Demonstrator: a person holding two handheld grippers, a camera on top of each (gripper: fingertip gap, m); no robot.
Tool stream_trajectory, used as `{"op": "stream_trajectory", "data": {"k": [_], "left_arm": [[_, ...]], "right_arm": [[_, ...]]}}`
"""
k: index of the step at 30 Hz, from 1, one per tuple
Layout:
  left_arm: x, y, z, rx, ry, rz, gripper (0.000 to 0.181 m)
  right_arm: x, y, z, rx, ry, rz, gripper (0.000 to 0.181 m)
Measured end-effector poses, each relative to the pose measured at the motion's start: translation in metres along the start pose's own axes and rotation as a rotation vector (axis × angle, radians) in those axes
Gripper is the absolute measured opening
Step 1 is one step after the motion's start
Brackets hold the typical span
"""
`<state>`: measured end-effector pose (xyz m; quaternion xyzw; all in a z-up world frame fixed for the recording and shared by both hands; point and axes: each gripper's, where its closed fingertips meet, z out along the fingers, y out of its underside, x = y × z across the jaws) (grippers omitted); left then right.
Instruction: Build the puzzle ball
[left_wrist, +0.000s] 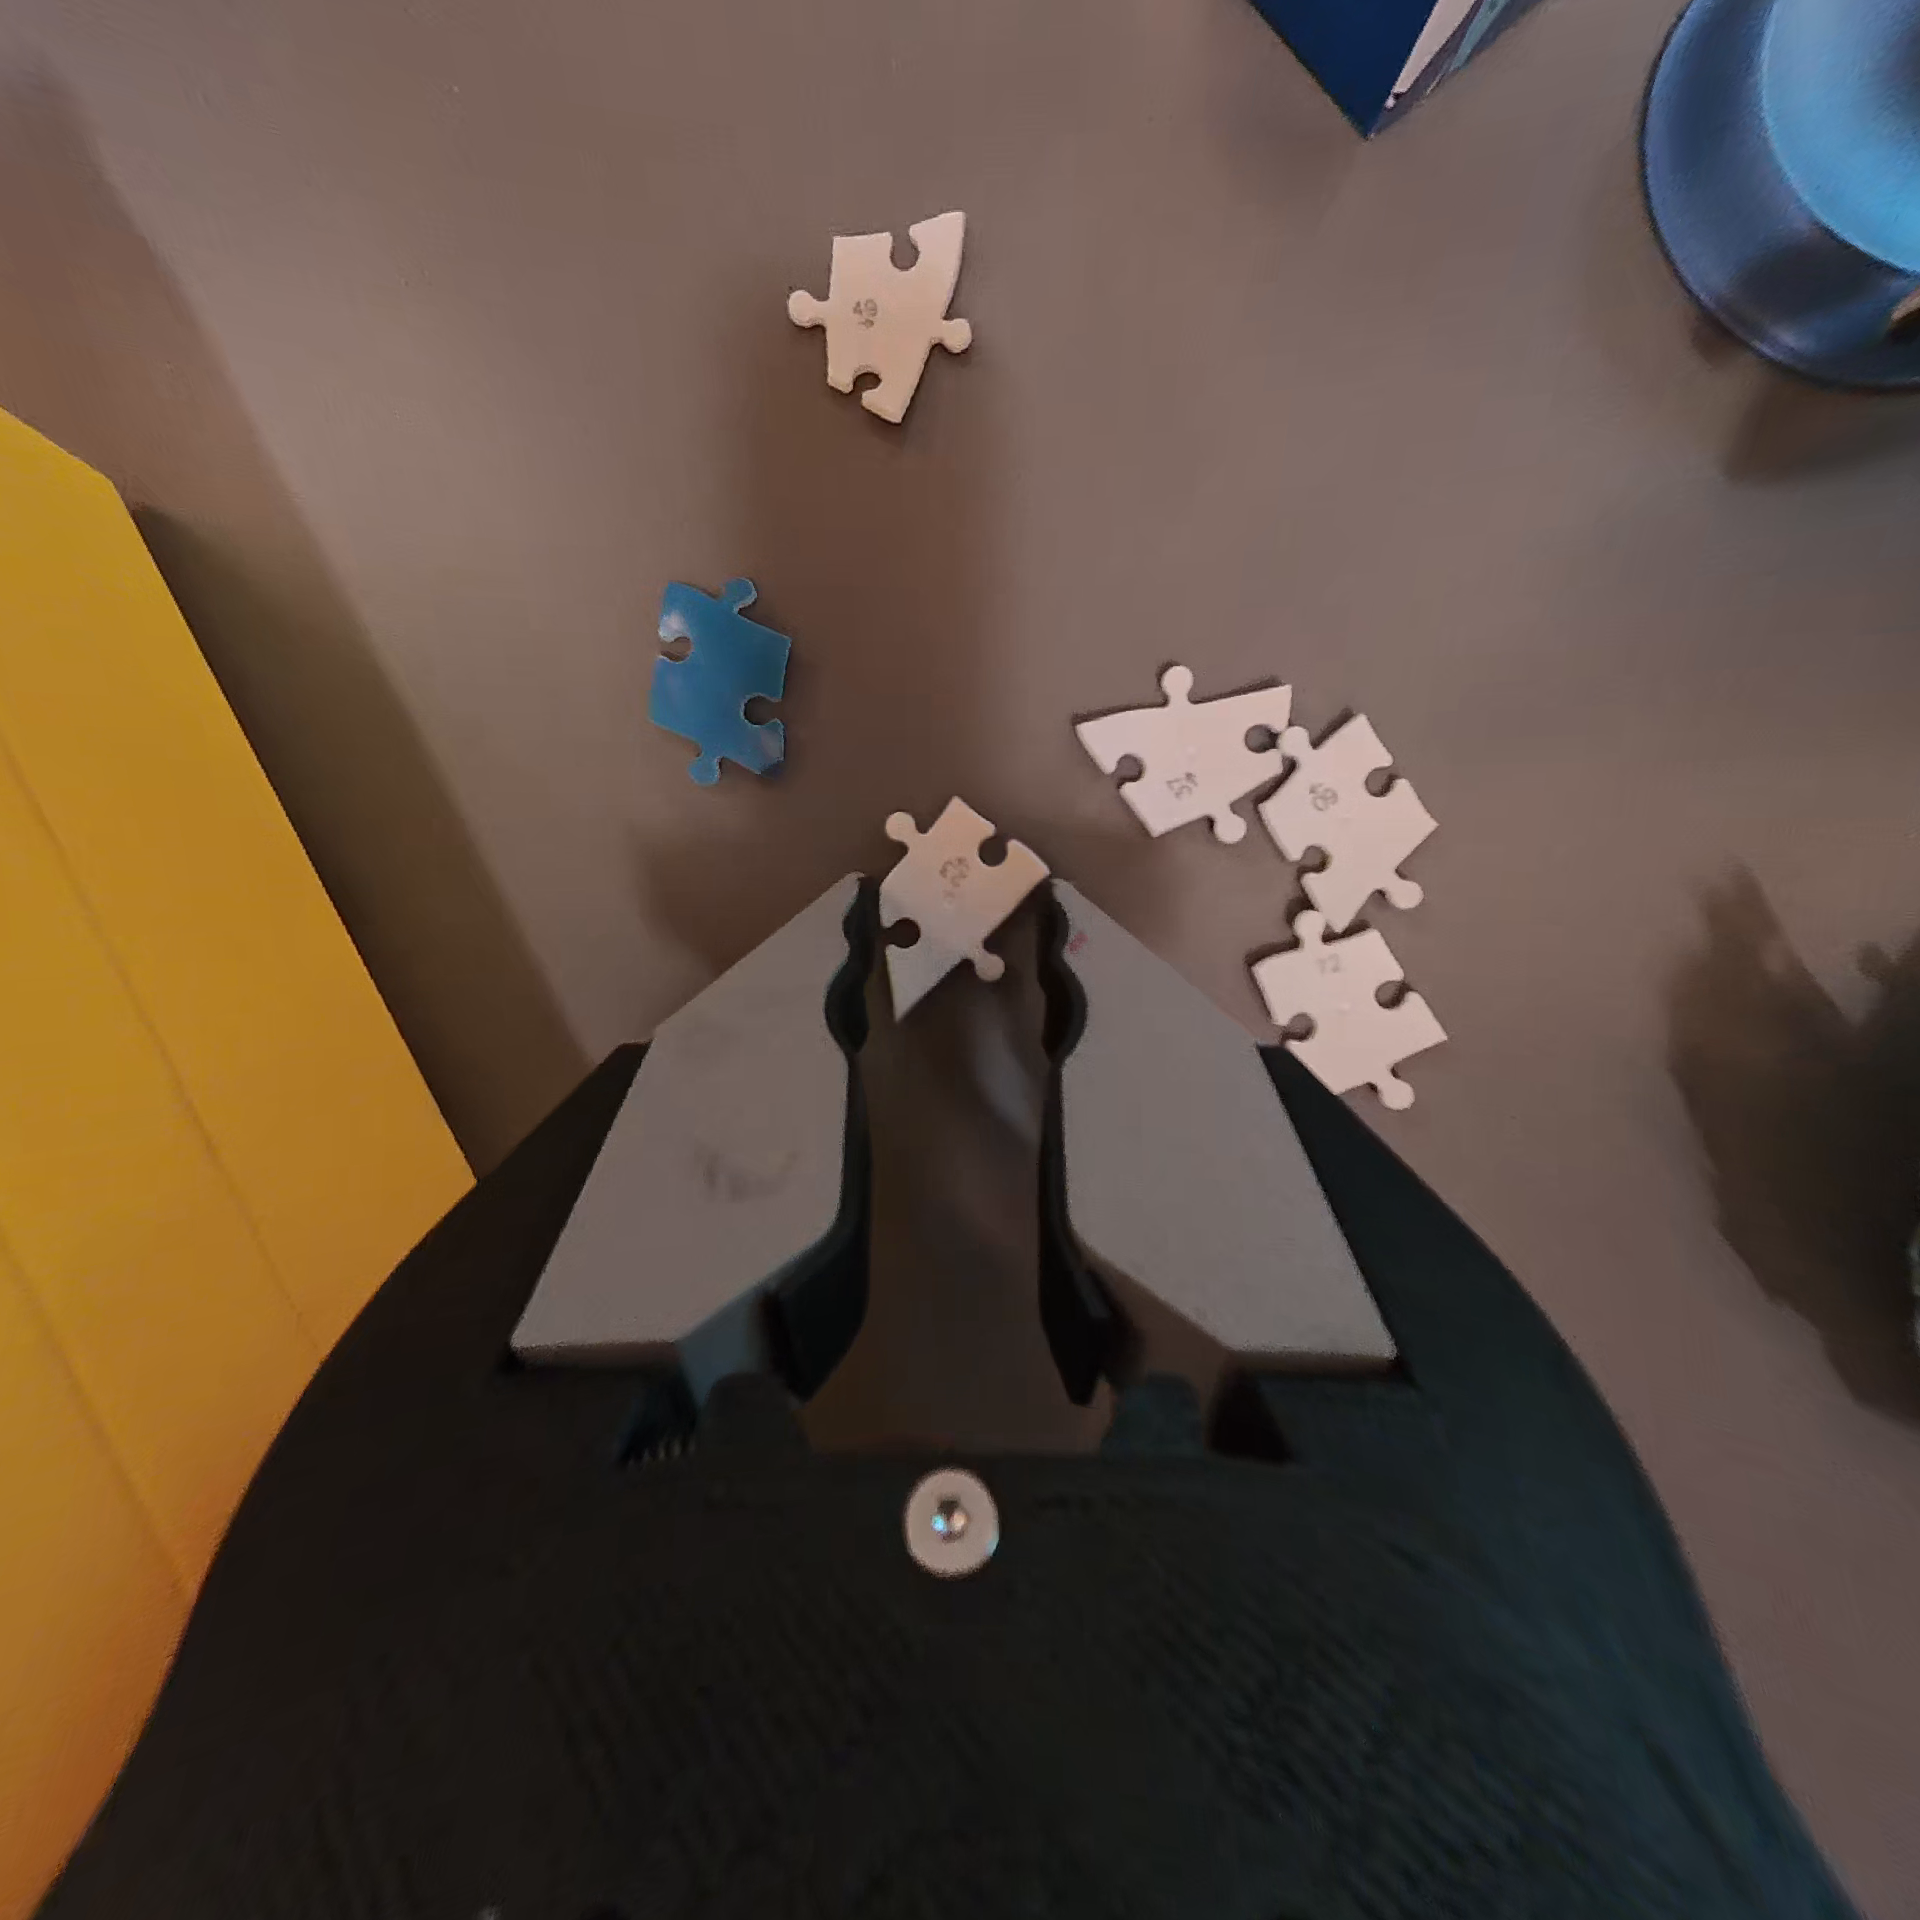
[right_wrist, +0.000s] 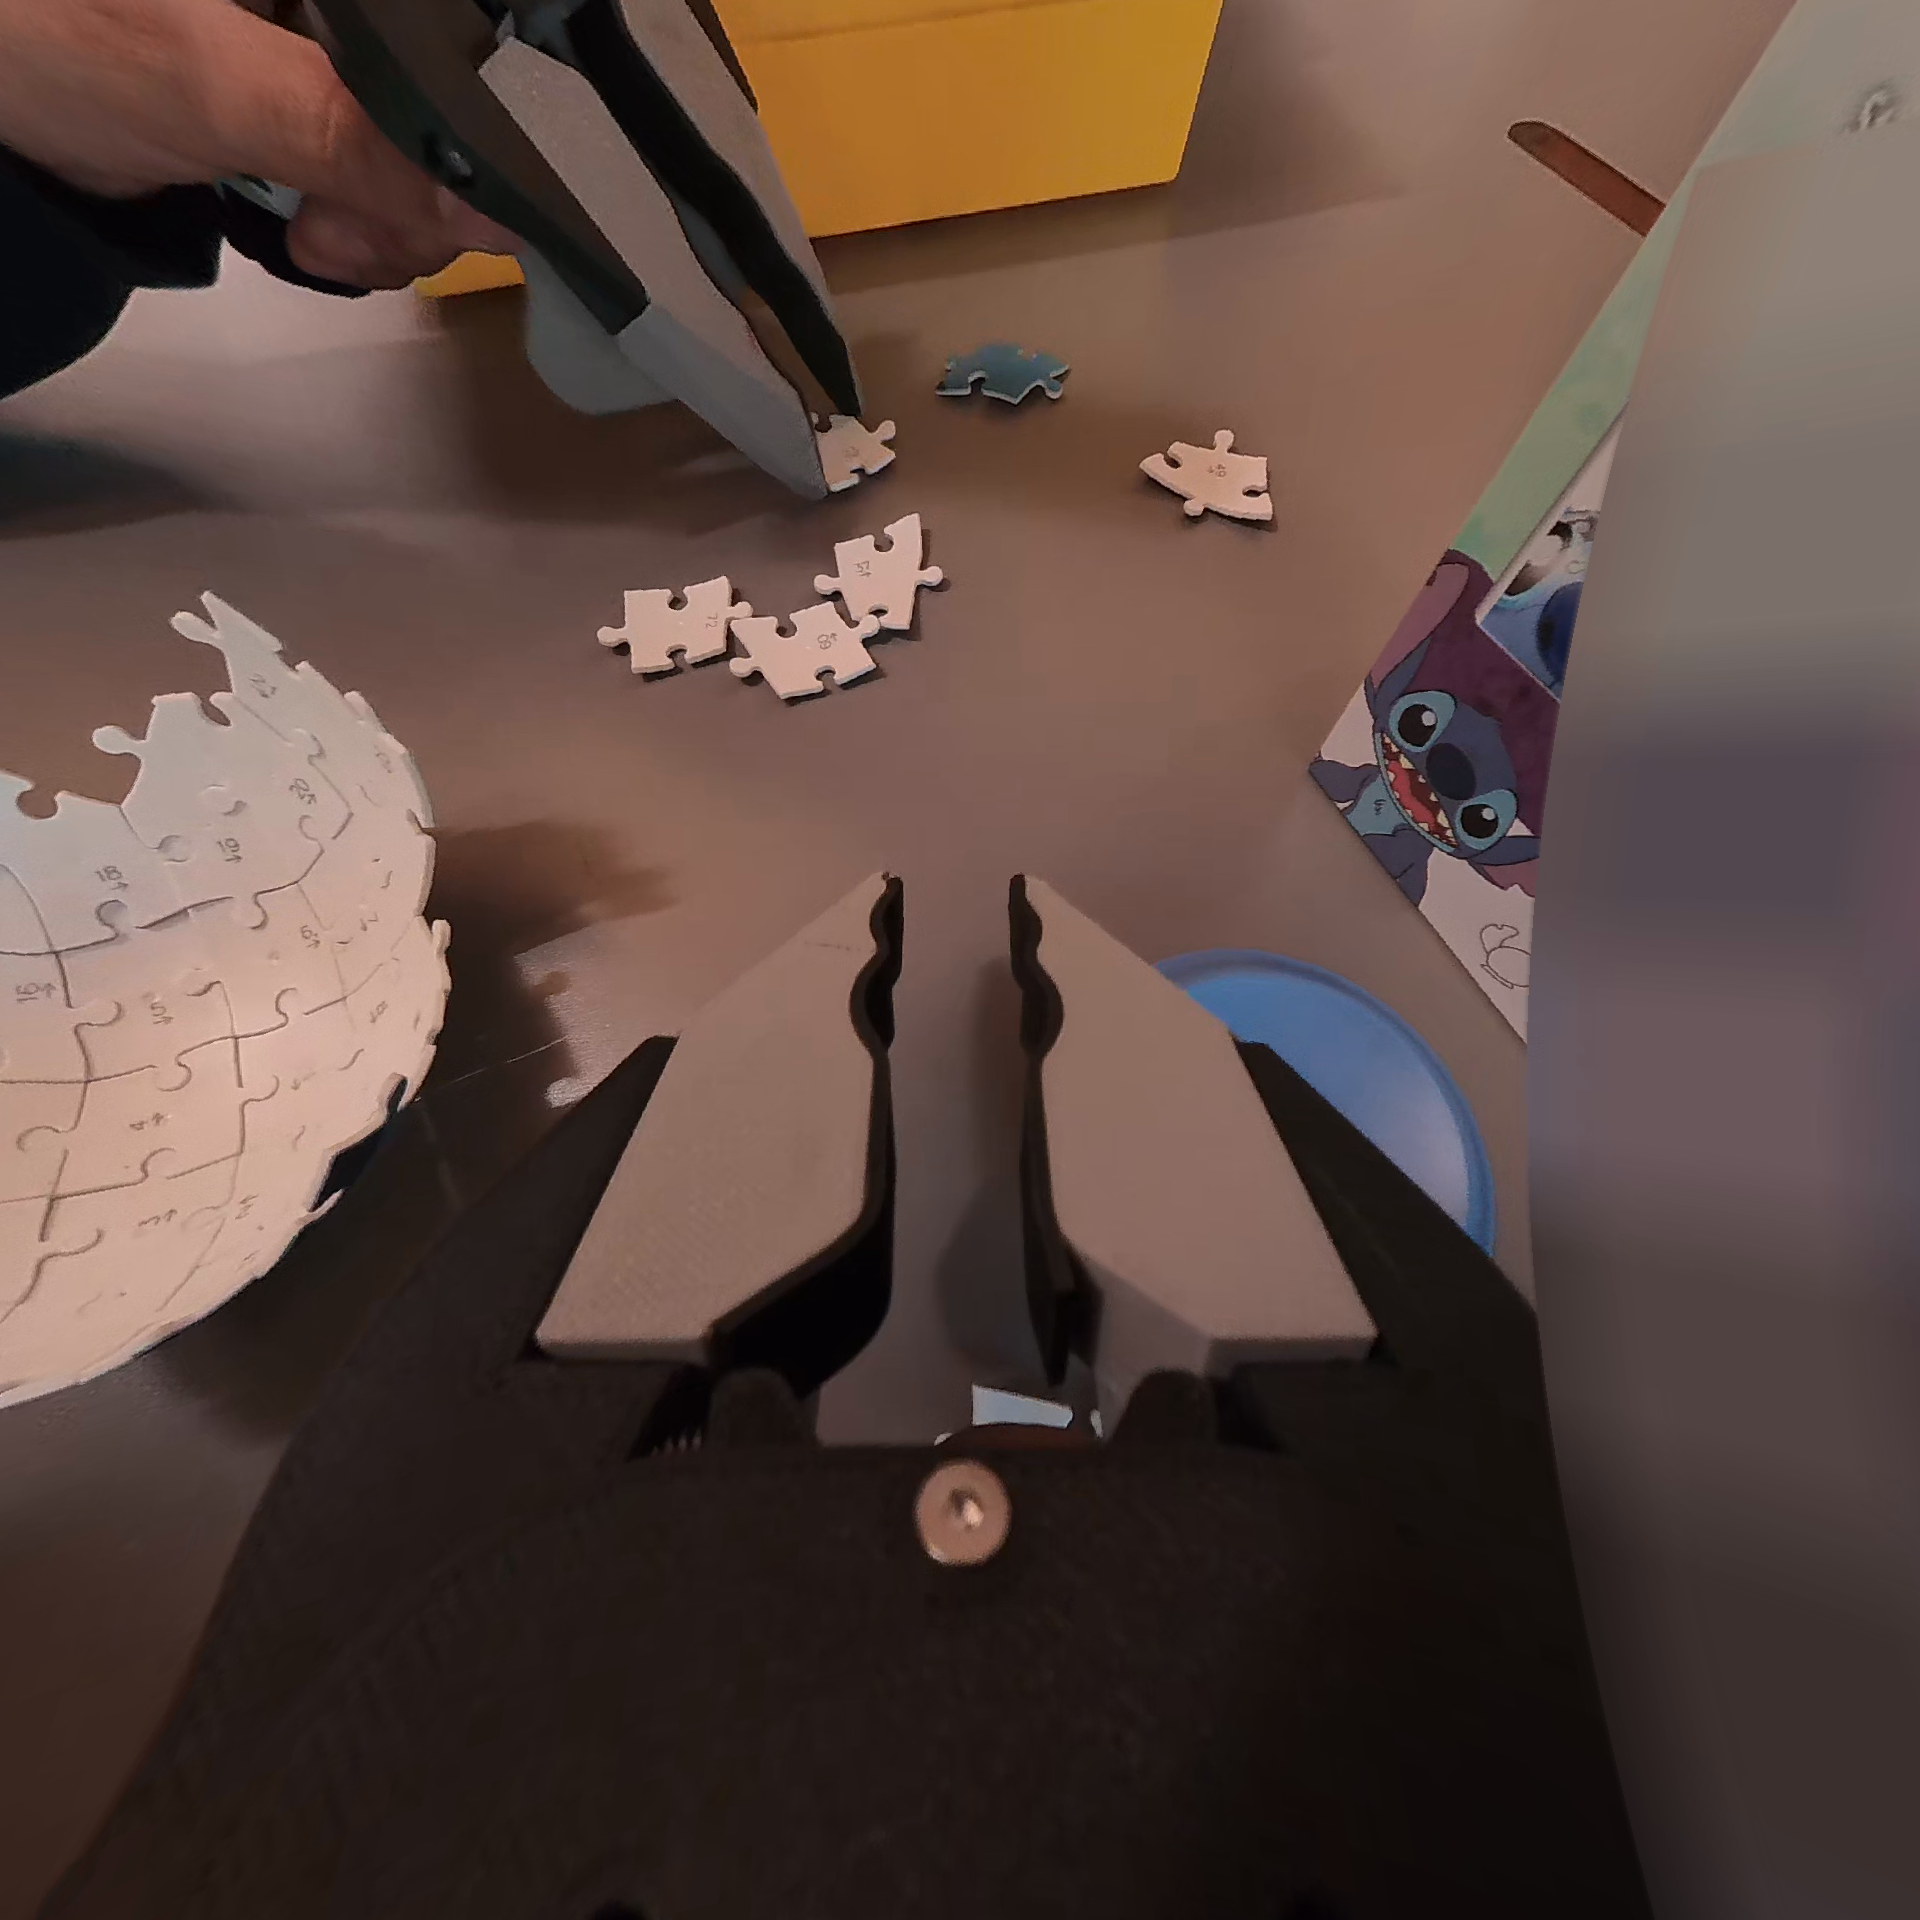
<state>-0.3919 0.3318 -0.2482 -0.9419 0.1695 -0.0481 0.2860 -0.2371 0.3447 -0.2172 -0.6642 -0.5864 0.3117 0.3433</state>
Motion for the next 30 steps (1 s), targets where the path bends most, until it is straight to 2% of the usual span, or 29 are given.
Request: {"op": "stream_trajectory", "data": {"k": [5, 9, 10, 14, 18, 21, 26, 30], "left_arm": [[-0.001, -0.003, 0.001, 0.017, -0.004, 0.014, 0.025], [0.003, -0.004, 0.0, 0.023, -0.032, 0.12, 0.019], [0.003, -0.007, -0.002, 0.034, -0.061, 0.164, 0.0], [0.006, -0.02, -0.014, 0.042, -0.181, 0.388, 0.0], [-0.008, -0.013, -0.01, -0.069, -0.34, 0.53, 0.0], [-0.009, -0.012, -0.012, -0.048, -0.334, 0.457, 0.0], [-0.004, -0.016, -0.027, 0.021, -0.202, 0.25, 0.0], [0.011, -0.015, -0.032, 0.036, -0.099, 0.2, 0.008]], "right_arm": [[0.0, 0.001, 0.001, -0.004, -0.004, 0.0, 0.017], [-0.002, 0.001, 0.001, -0.005, -0.011, -0.003, 0.017], [-0.003, 0.0, 0.001, -0.003, -0.013, -0.005, 0.017], [-0.008, -0.003, -0.001, 0.011, -0.04, -0.007, 0.018], [-0.008, -0.004, -0.002, 0.01, -0.034, -0.014, 0.018], [-0.007, -0.007, -0.005, 0.022, -0.028, -0.014, 0.018], [-0.008, -0.008, -0.006, 0.026, -0.028, -0.017, 0.018], [-0.01, -0.009, -0.006, 0.024, -0.03, -0.026, 0.017]]}}
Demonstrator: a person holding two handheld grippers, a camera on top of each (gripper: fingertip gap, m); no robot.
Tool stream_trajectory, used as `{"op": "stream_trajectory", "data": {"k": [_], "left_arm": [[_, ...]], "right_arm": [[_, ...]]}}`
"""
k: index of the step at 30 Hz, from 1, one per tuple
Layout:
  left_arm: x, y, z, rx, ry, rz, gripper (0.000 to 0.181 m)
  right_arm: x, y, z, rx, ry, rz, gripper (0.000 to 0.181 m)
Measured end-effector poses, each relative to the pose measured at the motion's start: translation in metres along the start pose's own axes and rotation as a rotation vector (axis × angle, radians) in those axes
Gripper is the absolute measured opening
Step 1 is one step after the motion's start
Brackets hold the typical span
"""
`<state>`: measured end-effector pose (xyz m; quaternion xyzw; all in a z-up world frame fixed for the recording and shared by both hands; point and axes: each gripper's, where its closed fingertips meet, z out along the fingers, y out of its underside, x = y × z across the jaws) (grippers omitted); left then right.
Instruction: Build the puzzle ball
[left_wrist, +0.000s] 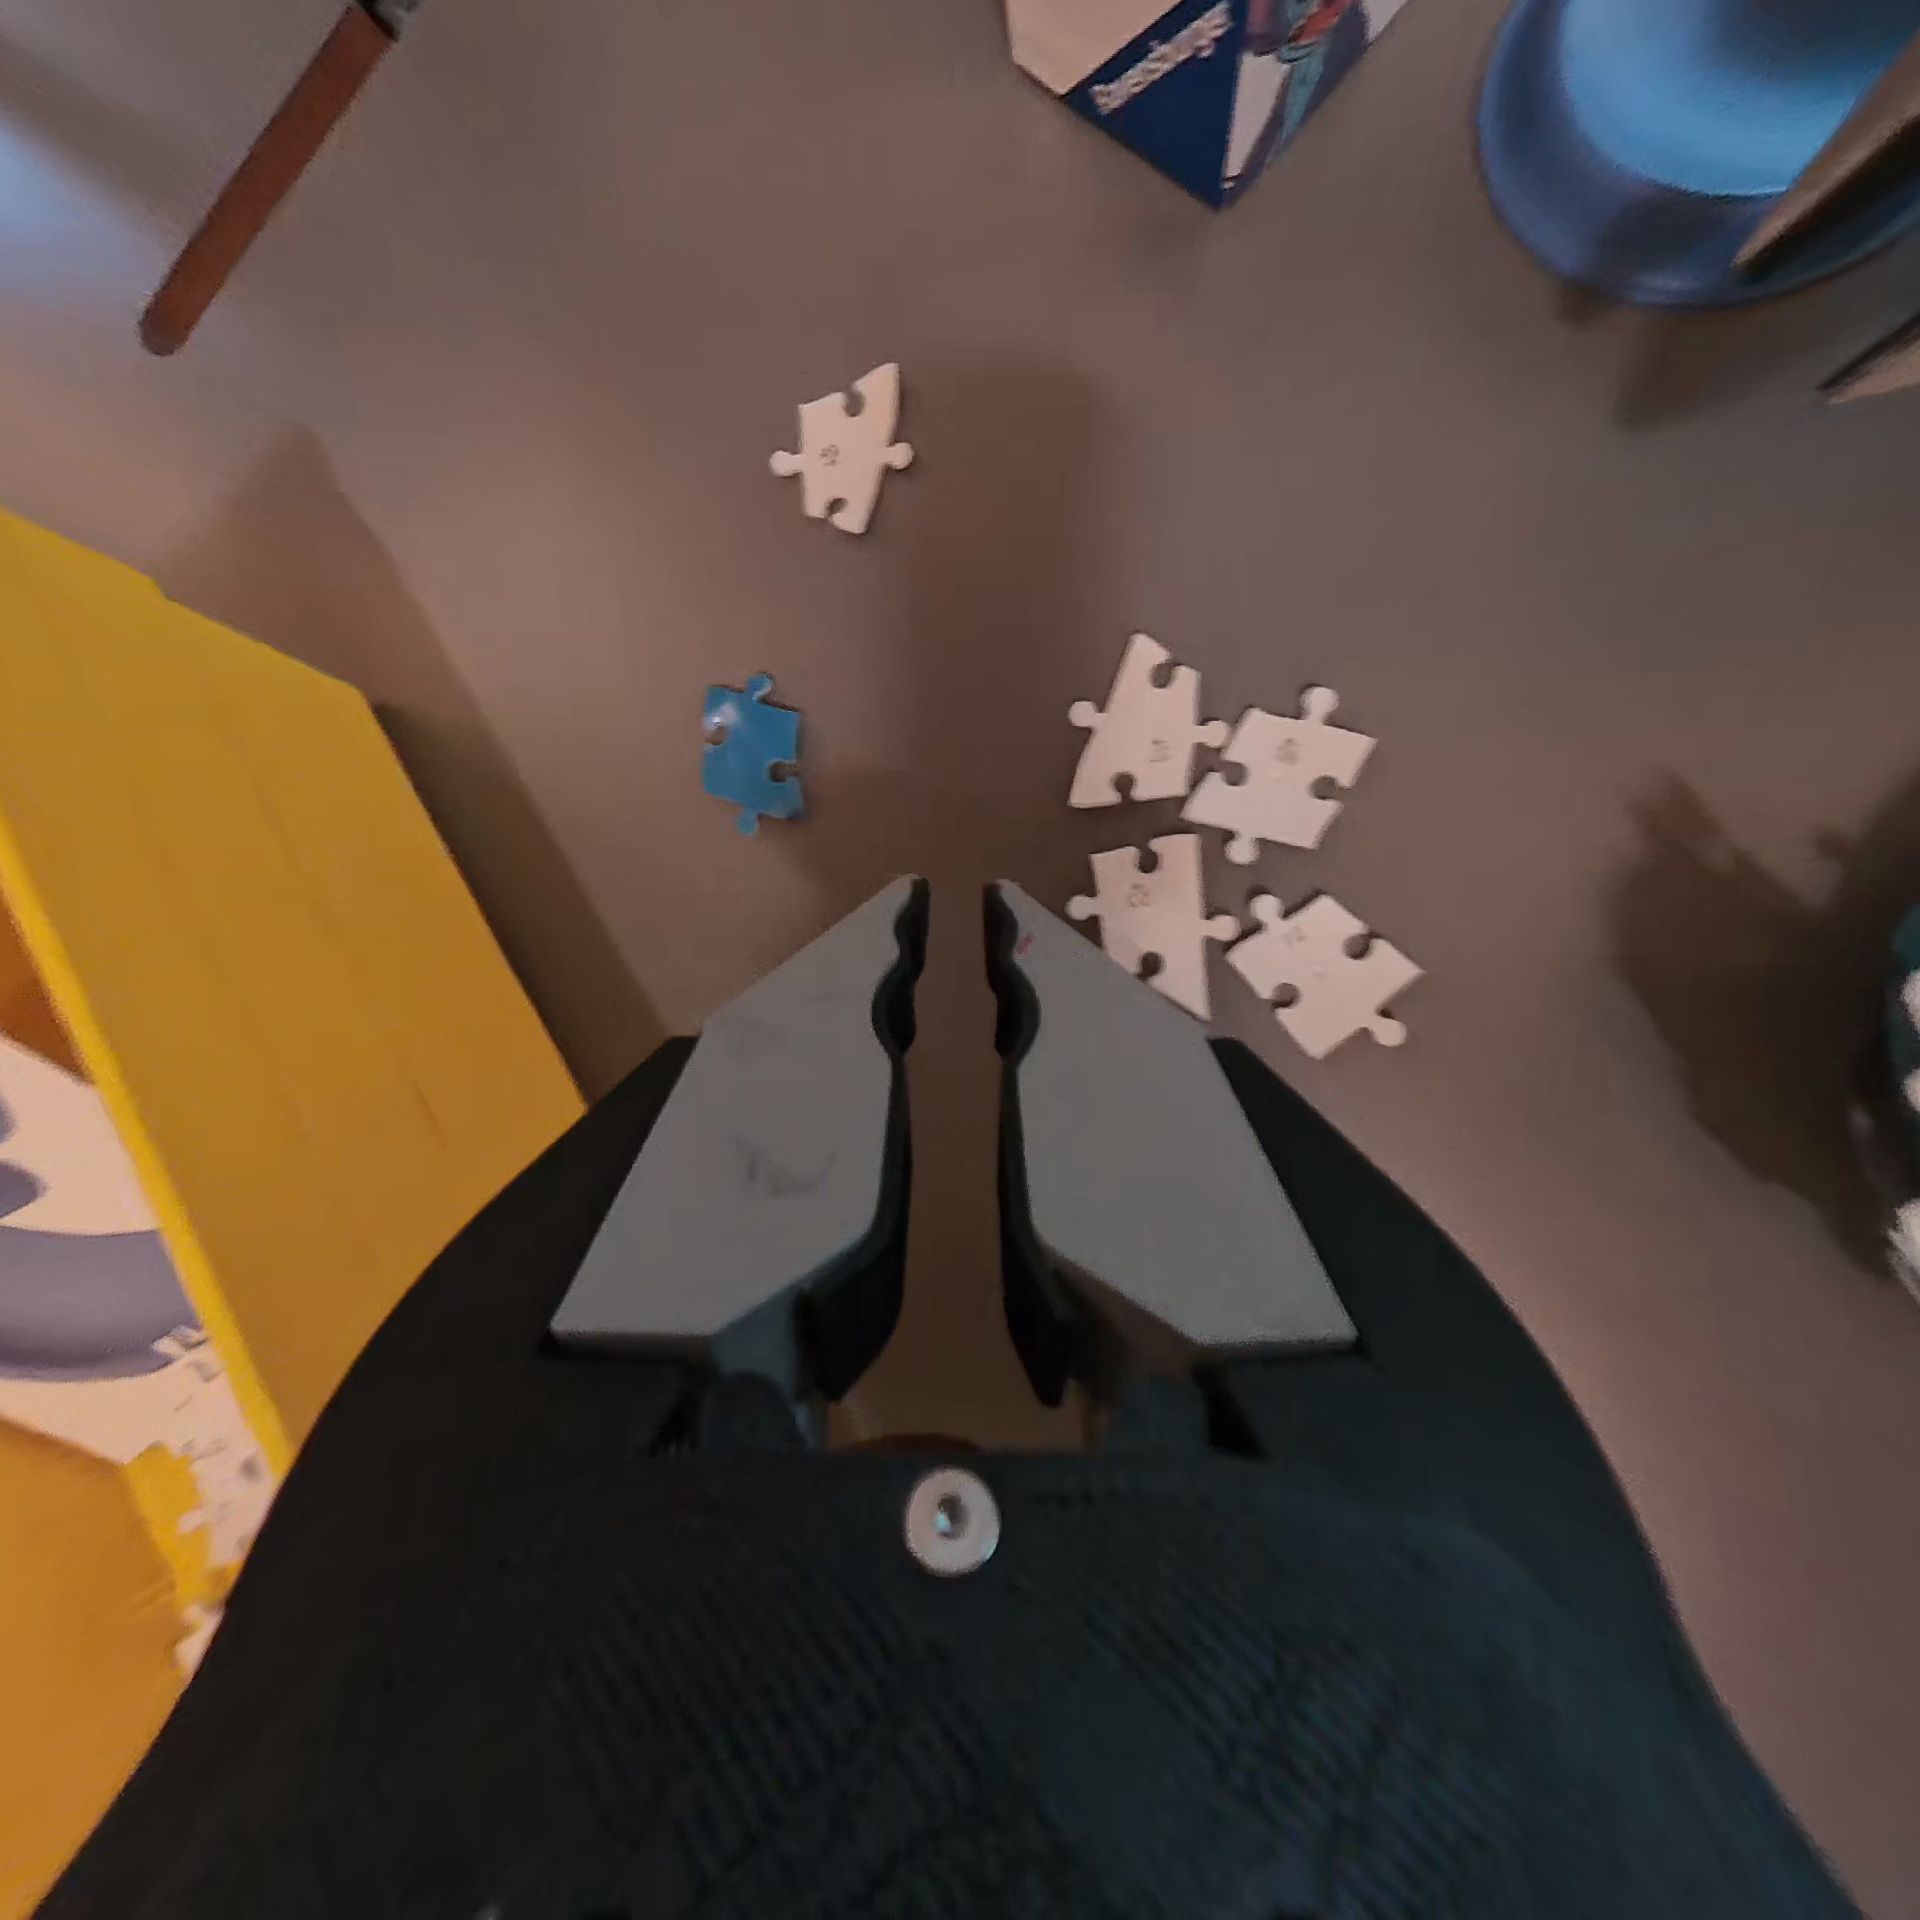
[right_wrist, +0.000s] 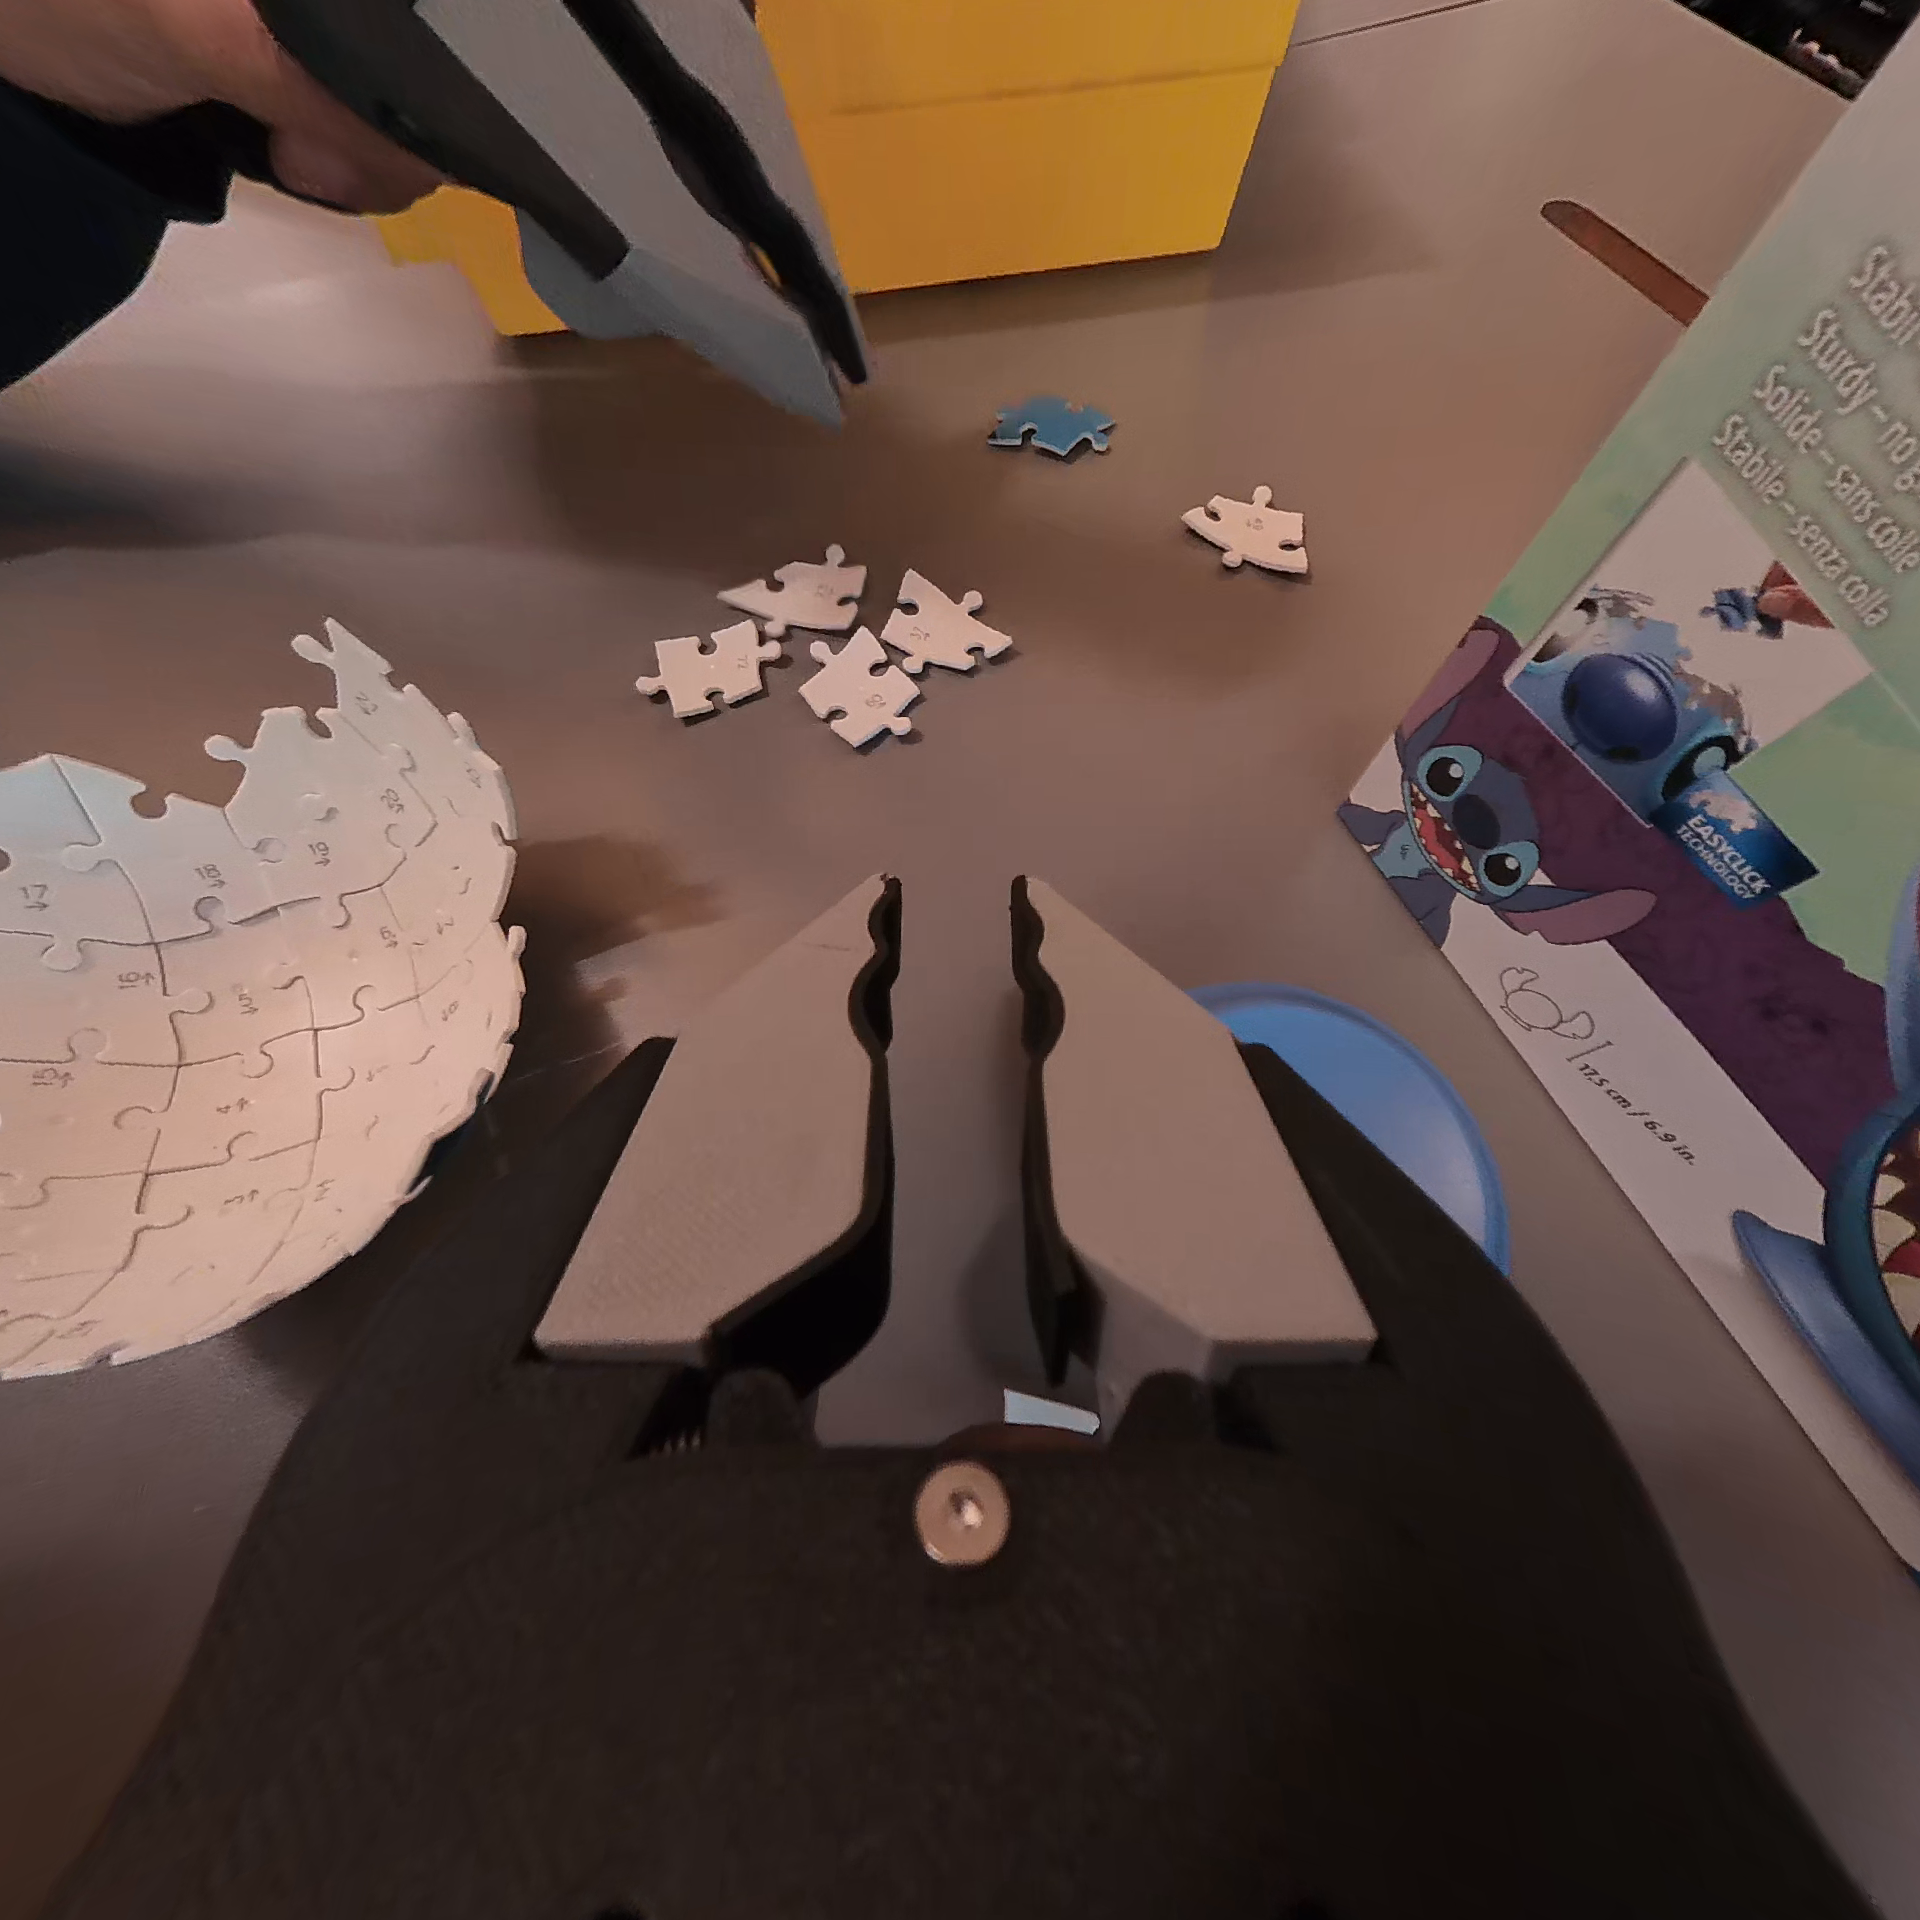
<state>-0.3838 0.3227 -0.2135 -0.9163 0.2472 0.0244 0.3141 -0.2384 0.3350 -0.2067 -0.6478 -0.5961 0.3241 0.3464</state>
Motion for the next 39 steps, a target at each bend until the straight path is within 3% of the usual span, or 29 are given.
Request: {"op": "stream_trajectory", "data": {"k": [4, 11, 24, 28, 32, 39], "left_arm": [[0.034, 0.004, 0.001, -0.011, 0.204, -0.003, 0.029], [0.038, 0.015, 0.019, -0.118, 0.27, 0.011, 0.047], [0.051, 0.014, 0.02, -0.103, 0.286, 0.076, 0.035], [0.036, 0.009, 0.015, -0.091, 0.147, 0.213, 0.034], [0.037, -0.017, -0.007, 0.008, 0.069, 0.406, 0.034], [0.102, -0.051, -0.041, 0.24, 0.048, 1.048, 0.035]], "right_arm": [[0.0, -0.002, -0.001, 0.007, 0.001, 0.0, 0.017], [-0.003, -0.002, -0.001, 0.005, 0.0, -0.011, 0.017], [-0.007, -0.005, -0.003, 0.014, -0.005, -0.023, 0.017], [-0.008, -0.006, -0.003, 0.015, -0.015, -0.019, 0.018], [-0.017, -0.007, -0.002, 0.023, -0.086, 0.011, 0.02], [-0.05, -0.031, -0.015, 0.14, -0.366, 0.174, 0.029]]}}
